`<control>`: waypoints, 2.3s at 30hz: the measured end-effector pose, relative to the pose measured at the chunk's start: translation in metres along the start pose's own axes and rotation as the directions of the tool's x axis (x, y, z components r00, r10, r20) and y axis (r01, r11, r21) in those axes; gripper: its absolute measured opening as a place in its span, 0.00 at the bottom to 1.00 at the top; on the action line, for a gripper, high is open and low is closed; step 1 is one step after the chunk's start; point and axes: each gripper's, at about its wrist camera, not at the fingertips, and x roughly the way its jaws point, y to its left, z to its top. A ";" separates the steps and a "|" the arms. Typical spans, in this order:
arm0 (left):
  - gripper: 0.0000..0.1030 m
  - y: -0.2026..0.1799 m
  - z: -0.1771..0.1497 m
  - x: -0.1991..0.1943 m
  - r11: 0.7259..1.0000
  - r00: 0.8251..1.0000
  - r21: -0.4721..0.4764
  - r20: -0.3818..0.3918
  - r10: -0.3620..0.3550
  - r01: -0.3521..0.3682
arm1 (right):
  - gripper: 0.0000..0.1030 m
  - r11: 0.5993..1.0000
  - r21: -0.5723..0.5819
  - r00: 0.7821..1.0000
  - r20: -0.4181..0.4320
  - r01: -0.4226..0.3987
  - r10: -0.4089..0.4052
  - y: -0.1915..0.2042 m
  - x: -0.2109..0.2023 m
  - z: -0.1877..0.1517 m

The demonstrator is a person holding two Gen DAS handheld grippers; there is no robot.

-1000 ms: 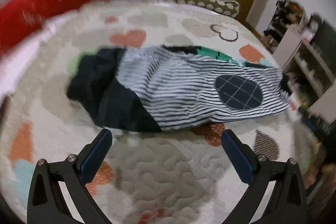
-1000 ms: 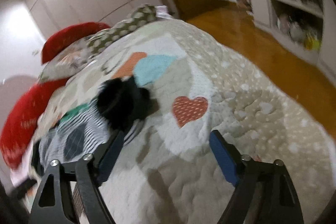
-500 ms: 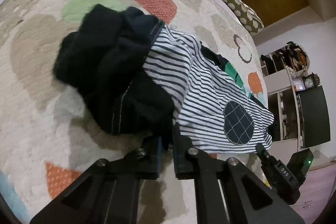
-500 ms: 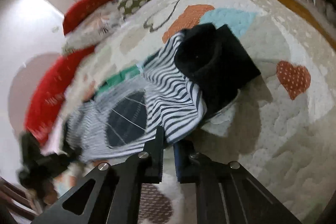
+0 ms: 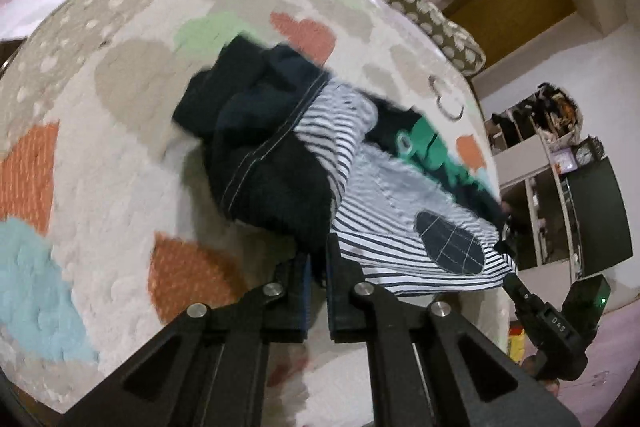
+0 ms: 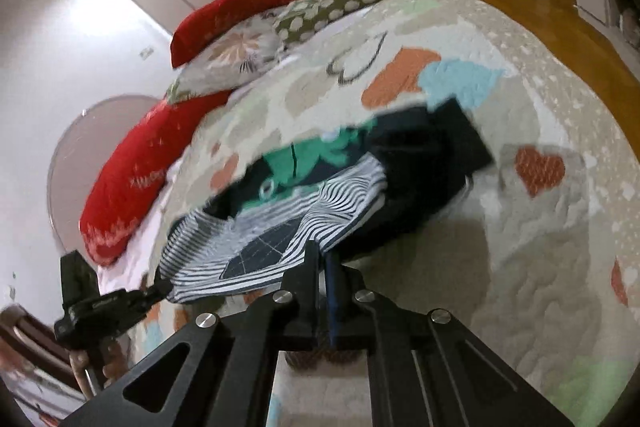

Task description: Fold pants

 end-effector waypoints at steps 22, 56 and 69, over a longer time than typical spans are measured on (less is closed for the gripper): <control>0.06 -0.102 0.171 0.044 0.956 0.977 0.217 0.128 0.173 -0.198 | 0.04 0.975 -0.172 0.982 0.149 0.142 -0.116 0.053 0.030 0.106; 0.18 -0.015 0.112 0.081 0.946 0.956 0.164 -0.038 0.291 -0.281 | 0.63 0.963 0.082 0.962 0.074 0.258 -0.264 -0.067 0.065 0.057; 0.16 -0.009 0.053 0.006 0.961 0.972 0.162 -0.024 0.233 -0.226 | 0.13 0.991 0.069 0.993 0.028 0.117 -0.119 -0.050 0.022 0.033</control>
